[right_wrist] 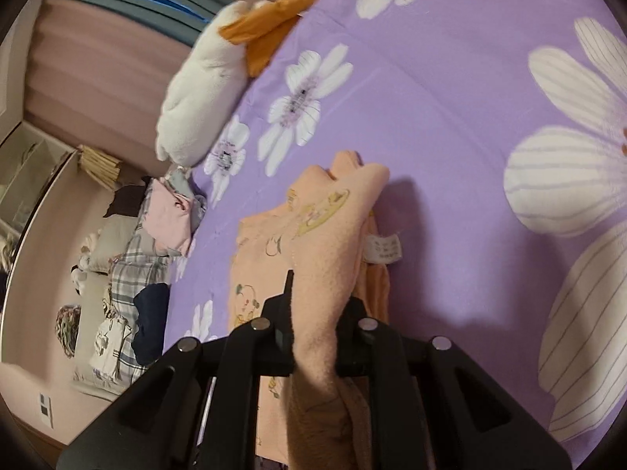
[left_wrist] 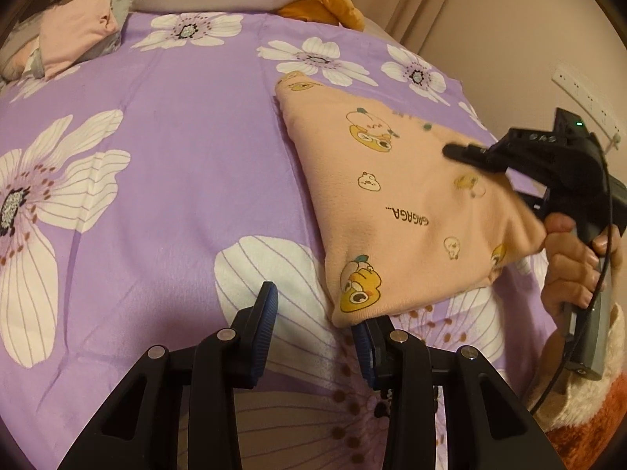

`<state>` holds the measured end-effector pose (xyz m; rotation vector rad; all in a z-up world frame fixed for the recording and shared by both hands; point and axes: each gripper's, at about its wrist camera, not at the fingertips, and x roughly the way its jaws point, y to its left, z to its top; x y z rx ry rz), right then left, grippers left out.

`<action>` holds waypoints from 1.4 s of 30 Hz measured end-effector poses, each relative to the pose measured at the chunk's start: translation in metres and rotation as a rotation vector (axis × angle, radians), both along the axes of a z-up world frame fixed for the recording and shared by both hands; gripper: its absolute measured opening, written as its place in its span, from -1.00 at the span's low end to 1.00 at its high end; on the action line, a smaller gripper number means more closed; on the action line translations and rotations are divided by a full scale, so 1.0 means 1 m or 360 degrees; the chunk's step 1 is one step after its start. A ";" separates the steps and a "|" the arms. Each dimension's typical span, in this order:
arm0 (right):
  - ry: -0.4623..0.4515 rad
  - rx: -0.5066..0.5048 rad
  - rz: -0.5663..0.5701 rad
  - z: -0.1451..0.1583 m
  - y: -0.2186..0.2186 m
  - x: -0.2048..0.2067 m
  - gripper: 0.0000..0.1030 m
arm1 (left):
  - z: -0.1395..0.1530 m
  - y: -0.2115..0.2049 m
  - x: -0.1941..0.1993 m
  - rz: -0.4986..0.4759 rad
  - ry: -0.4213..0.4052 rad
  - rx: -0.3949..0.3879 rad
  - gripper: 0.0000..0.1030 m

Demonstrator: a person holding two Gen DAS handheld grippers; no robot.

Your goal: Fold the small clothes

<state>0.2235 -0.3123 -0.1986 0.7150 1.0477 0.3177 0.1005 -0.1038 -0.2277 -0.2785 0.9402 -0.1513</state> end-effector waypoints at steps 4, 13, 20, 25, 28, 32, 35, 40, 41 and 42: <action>0.0057 0.0023 -0.0005 -0.007 -0.006 0.000 -0.63 | 0.001 0.002 0.000 -0.0003 0.0007 -0.0018 -0.26; 0.0027 -0.0126 0.0091 -0.008 -0.008 -0.005 -0.61 | 0.001 0.011 -0.006 0.0039 0.0015 -0.0086 -0.28; 0.0012 -0.0130 0.0094 -0.018 -0.018 -0.010 -0.47 | 0.003 0.006 -0.006 0.0076 0.0029 -0.0040 -0.29; -0.0027 -0.0098 0.0096 -0.018 -0.023 -0.016 -0.47 | 0.009 0.010 -0.009 0.0090 0.0059 -0.0062 -0.28; -0.0038 -0.0149 0.0054 -0.010 -0.026 -0.025 -0.45 | 0.024 0.023 -0.015 0.0122 0.0032 -0.0145 -0.28; -0.0166 -0.0249 -0.0013 0.020 -0.035 -0.048 -0.36 | 0.061 0.047 -0.026 0.0156 -0.0186 -0.0278 -0.29; -0.0343 -0.0267 -0.0014 0.046 -0.035 -0.069 -0.36 | 0.077 0.068 -0.033 0.0197 -0.0332 -0.0408 -0.29; -0.0384 -0.0075 0.0182 0.046 -0.007 -0.083 -0.37 | 0.054 0.063 -0.007 0.0115 -0.0175 -0.0555 -0.29; -0.0363 -0.0126 0.0213 0.042 0.000 -0.082 -0.37 | 0.045 0.051 0.000 0.0098 -0.0120 -0.0479 -0.29; -0.0323 -0.0250 0.0247 0.037 0.011 -0.080 -0.37 | 0.039 0.041 0.005 0.0071 -0.0076 -0.0418 -0.29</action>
